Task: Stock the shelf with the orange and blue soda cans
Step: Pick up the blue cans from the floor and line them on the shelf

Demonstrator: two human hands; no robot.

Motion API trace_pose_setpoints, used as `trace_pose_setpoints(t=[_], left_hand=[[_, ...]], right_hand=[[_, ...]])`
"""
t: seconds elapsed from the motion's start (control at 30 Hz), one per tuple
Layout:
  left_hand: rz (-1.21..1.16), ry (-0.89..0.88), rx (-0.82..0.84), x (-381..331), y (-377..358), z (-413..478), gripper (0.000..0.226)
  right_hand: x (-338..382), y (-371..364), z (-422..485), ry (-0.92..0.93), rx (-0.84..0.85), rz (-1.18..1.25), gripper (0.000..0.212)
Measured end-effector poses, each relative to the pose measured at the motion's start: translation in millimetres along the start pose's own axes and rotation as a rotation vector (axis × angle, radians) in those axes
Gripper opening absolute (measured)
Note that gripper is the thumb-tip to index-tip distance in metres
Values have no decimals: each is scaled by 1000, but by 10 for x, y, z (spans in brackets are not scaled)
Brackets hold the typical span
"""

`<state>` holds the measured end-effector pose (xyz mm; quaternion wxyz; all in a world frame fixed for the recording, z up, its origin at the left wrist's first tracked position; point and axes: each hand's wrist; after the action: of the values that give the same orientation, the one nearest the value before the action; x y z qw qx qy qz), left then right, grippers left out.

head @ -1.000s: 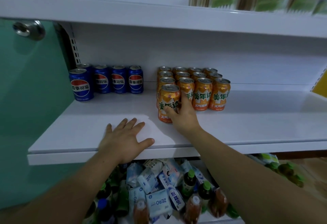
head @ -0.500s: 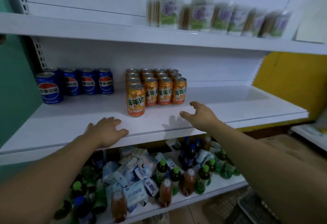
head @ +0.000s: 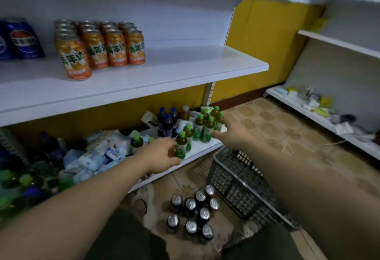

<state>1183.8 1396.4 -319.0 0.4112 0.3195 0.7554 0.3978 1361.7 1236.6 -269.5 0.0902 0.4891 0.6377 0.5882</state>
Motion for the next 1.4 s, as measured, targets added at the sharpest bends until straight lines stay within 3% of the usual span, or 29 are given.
trace_pose_setpoints(t=[0.27, 0.53, 0.7, 0.8, 1.0, 1.1, 1.2, 1.4], left_hand=[[-44, -38, 261, -68, -1077, 621, 79], [-100, -38, 414, 57, -2066, 1739, 62], [-31, -77, 571, 86, -2801, 2320, 62], [0, -120, 583, 161, -3212, 2610, 58], [126, -47, 630, 352, -3702, 2931, 80], [134, -14, 633, 473, -3853, 2981, 84], [106, -23, 610, 578, -3953, 2985, 87], [-2, -10, 654, 519, -3775, 2971, 90]], right_hand=[[-913, -712, 399, -129, 157, -14, 70], [-2033, -1760, 1149, -315, 310, 65, 74], [-2643, -2505, 1552, -399, 414, 87, 59], [-2903, -2925, 1751, -430, 471, 48, 65], [-3147, -3596, 1972, -363, 599, -27, 78], [-3192, -3823, 2027, -352, 580, -35, 85], [-3228, -3827, 2029, -333, 534, -38, 76], [-3018, -3292, 1833, -381, 363, 106, 73]])
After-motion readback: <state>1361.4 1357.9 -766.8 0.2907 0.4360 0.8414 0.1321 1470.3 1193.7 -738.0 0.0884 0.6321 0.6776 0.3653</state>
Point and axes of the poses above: each hand's wrist, its own z-axis towards the middle knuckle, its own y-axis out of the back of the hand, x = y × z, and after that the axes turned 4 degrees about x, right-handed
